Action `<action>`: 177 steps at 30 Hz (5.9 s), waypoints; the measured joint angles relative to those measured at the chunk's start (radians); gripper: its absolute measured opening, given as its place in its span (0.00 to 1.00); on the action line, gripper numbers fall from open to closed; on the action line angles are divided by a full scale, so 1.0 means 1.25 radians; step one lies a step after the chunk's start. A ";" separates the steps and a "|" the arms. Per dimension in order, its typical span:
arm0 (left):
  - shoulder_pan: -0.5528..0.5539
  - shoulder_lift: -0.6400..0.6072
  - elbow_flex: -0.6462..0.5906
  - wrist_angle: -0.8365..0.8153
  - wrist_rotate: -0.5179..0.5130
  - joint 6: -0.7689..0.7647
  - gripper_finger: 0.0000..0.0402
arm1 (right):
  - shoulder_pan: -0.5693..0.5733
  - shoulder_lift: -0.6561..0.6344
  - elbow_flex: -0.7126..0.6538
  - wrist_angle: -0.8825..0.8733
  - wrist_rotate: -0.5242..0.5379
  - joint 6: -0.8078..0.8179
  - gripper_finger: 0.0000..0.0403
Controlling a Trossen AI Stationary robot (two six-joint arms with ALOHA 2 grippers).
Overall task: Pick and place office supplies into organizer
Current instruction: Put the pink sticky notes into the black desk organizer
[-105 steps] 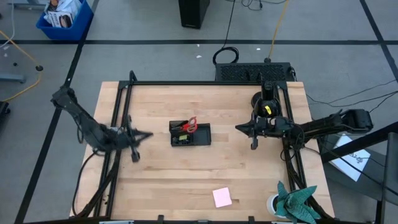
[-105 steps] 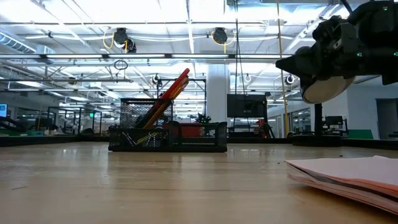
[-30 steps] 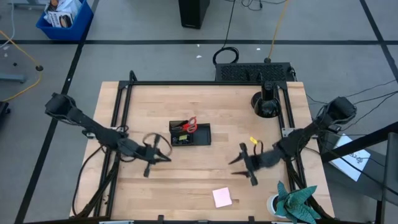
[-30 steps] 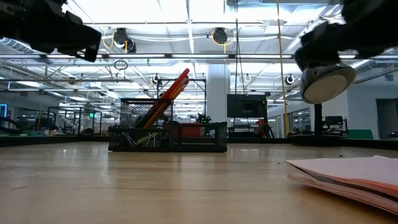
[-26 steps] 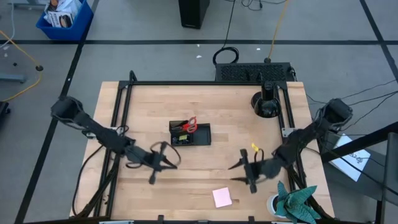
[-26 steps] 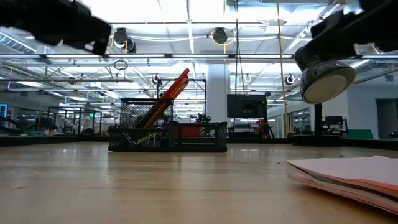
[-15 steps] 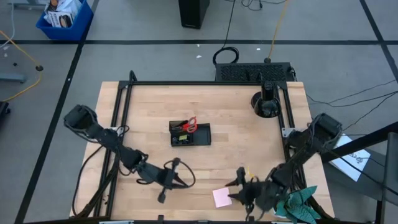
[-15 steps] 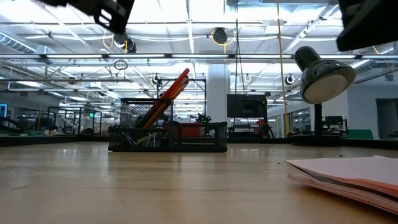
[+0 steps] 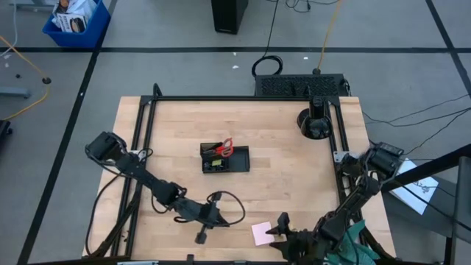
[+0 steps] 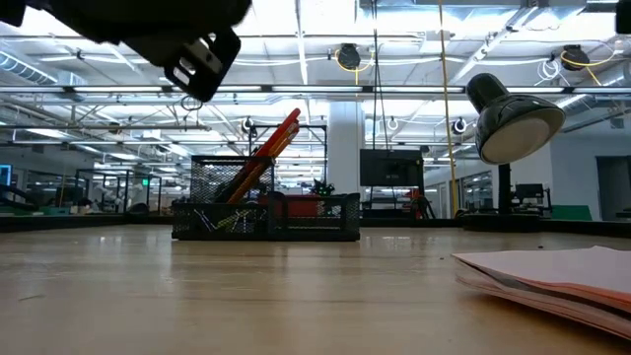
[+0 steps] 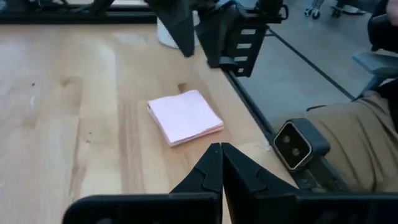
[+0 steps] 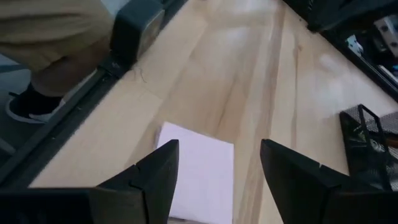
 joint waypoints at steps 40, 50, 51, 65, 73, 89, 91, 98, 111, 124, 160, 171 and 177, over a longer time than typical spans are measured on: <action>-0.004 -0.001 0.000 0.012 0.001 0.047 0.01 | -0.106 -0.005 0.174 -0.113 -0.002 -0.100 0.56; -0.003 -0.002 0.000 -0.012 0.001 0.058 0.05 | -0.121 0.186 0.416 -0.256 -0.022 -0.179 0.56; -0.003 -0.002 0.000 -0.014 0.001 0.057 0.06 | -0.117 0.206 0.449 -0.303 -0.022 -0.150 0.56; 0.012 -0.002 -0.001 -0.029 -0.053 -0.053 0.06 | -0.018 0.306 0.593 -0.585 -0.006 0.204 0.56; 0.014 0.089 0.011 0.051 0.006 -0.090 0.02 | -0.006 0.330 0.571 -0.614 -0.063 0.272 0.56; 0.073 0.317 0.275 -0.051 -0.003 -0.066 0.01 | 0.002 0.357 0.557 -0.768 -0.112 0.427 0.56; 0.084 0.338 0.306 -0.079 -0.003 -0.077 0.01 | 0.004 0.357 0.540 -0.749 -0.139 0.430 0.56; 0.097 0.364 0.335 -0.109 0.000 -0.108 0.03 | 0.013 0.352 0.485 -0.716 -0.125 0.470 0.56; 0.097 0.364 0.335 -0.118 0.052 -0.113 0.01 | -0.014 0.353 0.422 -0.642 -0.102 0.407 0.56; 0.096 0.364 0.335 -0.119 0.085 -0.105 0.01 | -0.041 0.353 0.370 -0.581 -0.098 0.386 0.56; 0.059 0.230 0.334 -0.365 0.016 -0.009 0.01 | -0.030 0.361 0.513 -0.802 0.036 0.349 0.00; 0.005 0.218 0.334 -0.449 -0.027 -0.013 0.05 | -0.031 0.361 0.596 -0.878 0.139 0.312 0.00; -0.023 0.218 0.334 -0.495 -0.051 -0.031 0.01 | -0.055 0.359 0.642 -0.945 0.229 0.286 0.00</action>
